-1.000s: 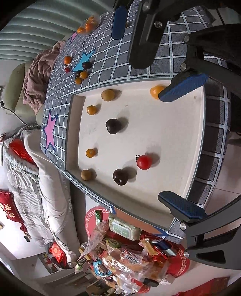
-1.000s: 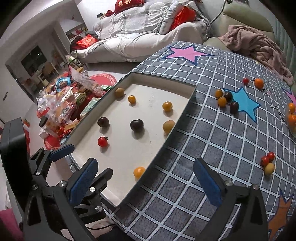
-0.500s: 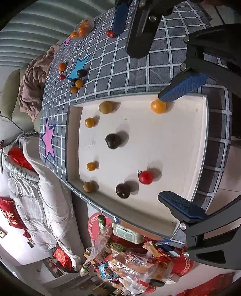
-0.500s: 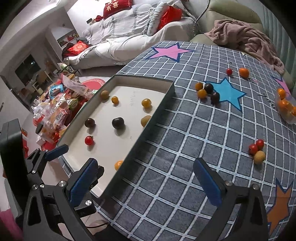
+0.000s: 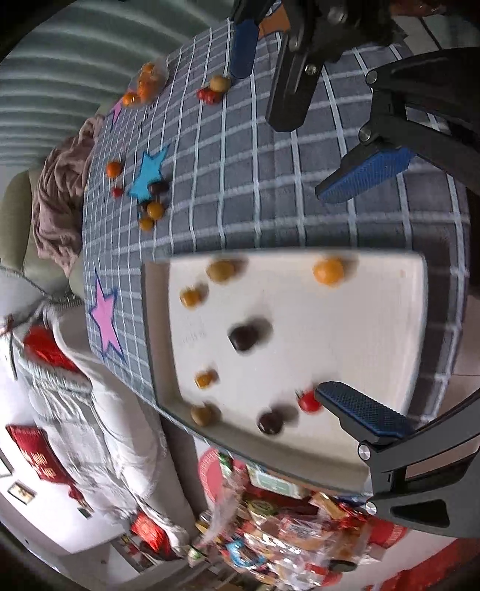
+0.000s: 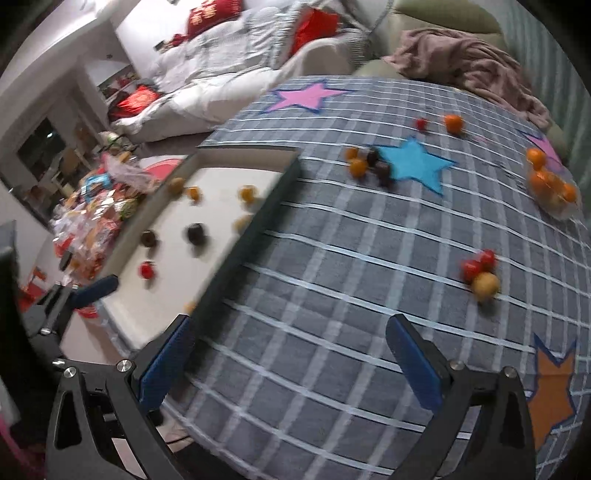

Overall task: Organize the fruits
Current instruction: 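Move both open grippers back over the fruits on the cloth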

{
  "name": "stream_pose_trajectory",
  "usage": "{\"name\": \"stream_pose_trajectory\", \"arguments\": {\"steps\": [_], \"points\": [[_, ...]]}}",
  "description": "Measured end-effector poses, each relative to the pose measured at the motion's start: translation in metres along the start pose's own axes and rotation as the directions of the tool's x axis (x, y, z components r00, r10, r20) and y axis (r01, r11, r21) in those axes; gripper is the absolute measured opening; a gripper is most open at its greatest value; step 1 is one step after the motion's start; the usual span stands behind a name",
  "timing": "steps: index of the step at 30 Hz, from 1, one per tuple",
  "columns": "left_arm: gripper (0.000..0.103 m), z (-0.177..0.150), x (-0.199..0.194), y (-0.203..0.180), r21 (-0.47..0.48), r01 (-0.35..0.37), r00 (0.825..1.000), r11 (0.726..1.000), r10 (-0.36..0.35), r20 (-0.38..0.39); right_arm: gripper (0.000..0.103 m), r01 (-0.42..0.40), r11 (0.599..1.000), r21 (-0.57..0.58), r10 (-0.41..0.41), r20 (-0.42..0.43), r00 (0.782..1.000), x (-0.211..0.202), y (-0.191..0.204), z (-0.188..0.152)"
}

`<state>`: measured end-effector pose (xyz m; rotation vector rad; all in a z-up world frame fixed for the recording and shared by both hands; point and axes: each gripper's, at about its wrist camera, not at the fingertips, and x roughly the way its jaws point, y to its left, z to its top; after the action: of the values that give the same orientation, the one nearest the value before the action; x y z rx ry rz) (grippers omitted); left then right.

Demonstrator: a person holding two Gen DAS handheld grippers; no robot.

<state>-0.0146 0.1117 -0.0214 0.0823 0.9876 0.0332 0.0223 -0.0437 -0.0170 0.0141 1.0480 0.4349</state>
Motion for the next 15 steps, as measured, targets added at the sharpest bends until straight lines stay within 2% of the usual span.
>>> {"name": "stream_pose_trajectory", "arguments": {"steps": [3,6,9,13,15], "points": [[0.098,0.010,0.002,-0.023,0.035,0.029,1.000,0.999,-0.030,0.006,0.103,0.081,0.995,0.056,-0.082,0.012,0.997,-0.005,-0.038,-0.007],[0.098,0.022,0.010,-0.050,0.073,0.054,0.998,0.996,-0.055,0.008,0.103,0.180,0.978,0.106,-0.182,0.010,0.983,-0.005,-0.077,-0.014],[0.098,0.032,0.021,-0.073,0.111,0.068,0.998,0.992,-0.068,-0.003,0.103,0.215,0.970,0.112,-0.217,0.006,0.976,0.002,-0.102,-0.017],[0.098,0.044,0.032,-0.090,0.131,0.066,0.998,0.989,-0.066,-0.007,0.100,0.221,0.971,0.088,-0.222,0.007,0.975,0.015,-0.118,-0.015],[0.098,0.050,0.035,-0.094,0.138,0.066,0.998,0.988,-0.066,-0.004,0.093,0.218,0.973,0.074,-0.220,0.015,0.975,0.022,-0.121,-0.009]]}}
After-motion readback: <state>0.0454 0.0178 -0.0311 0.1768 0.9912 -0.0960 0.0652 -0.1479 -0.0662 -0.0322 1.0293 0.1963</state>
